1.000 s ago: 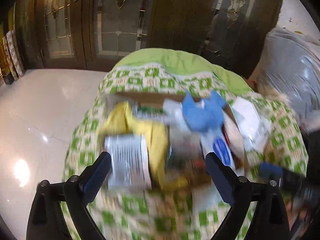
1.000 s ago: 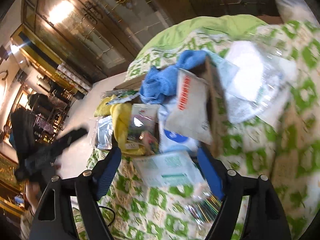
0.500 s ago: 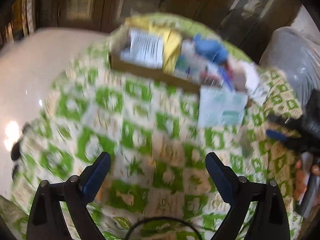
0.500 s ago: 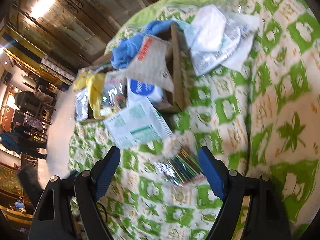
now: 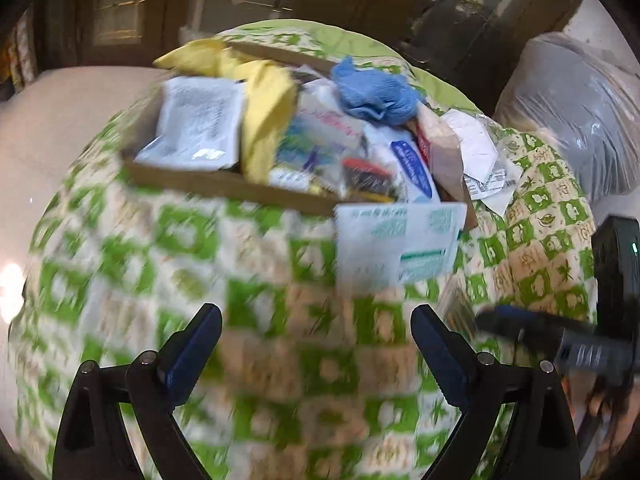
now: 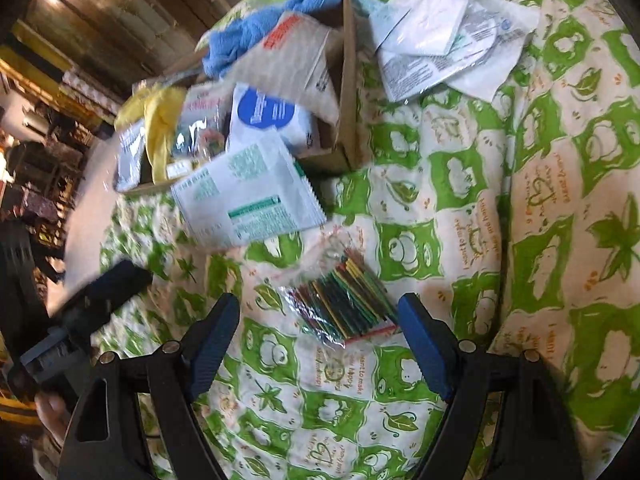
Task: Organize soft objects
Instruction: 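Withdraw both tools from the box, right tool toward the coloured pencil bag, then grasp the white green-striped sachet at the box rim with left tool and lift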
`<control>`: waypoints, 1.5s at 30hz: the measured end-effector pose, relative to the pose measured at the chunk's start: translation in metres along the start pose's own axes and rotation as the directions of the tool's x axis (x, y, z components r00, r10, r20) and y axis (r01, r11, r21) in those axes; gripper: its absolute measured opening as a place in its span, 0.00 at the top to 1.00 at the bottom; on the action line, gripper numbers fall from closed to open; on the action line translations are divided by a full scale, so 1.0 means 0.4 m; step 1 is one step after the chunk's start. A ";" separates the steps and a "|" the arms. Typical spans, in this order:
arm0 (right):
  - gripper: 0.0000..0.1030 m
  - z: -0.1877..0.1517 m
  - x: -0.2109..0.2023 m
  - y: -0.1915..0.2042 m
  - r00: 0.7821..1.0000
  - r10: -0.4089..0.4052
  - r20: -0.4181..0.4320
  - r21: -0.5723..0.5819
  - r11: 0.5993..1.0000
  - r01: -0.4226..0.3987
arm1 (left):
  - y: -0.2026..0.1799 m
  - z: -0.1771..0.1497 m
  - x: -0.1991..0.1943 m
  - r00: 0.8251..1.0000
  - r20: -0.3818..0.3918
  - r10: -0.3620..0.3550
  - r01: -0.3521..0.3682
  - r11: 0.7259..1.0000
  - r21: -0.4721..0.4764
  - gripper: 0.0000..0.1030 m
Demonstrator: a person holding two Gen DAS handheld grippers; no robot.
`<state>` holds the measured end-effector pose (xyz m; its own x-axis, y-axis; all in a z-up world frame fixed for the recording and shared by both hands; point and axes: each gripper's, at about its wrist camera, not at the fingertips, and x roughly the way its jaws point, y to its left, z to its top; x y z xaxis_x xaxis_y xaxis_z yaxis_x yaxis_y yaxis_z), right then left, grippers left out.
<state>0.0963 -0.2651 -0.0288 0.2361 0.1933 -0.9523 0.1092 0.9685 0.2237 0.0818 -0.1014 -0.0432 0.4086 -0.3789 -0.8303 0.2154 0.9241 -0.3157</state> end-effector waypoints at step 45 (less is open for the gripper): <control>0.22 0.019 0.101 0.013 0.995 -0.053 -0.080 -0.001 0.999 0.053 | -0.151 0.075 0.166 0.996 -0.060 -0.068 0.078 0.979 0.189 0.66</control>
<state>0.1136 -0.2536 -0.0644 0.1521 0.1533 -0.9764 0.1203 0.9777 0.1722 0.1224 -0.1837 -0.0655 0.3389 -0.4373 -0.8330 0.4105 0.8654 -0.2873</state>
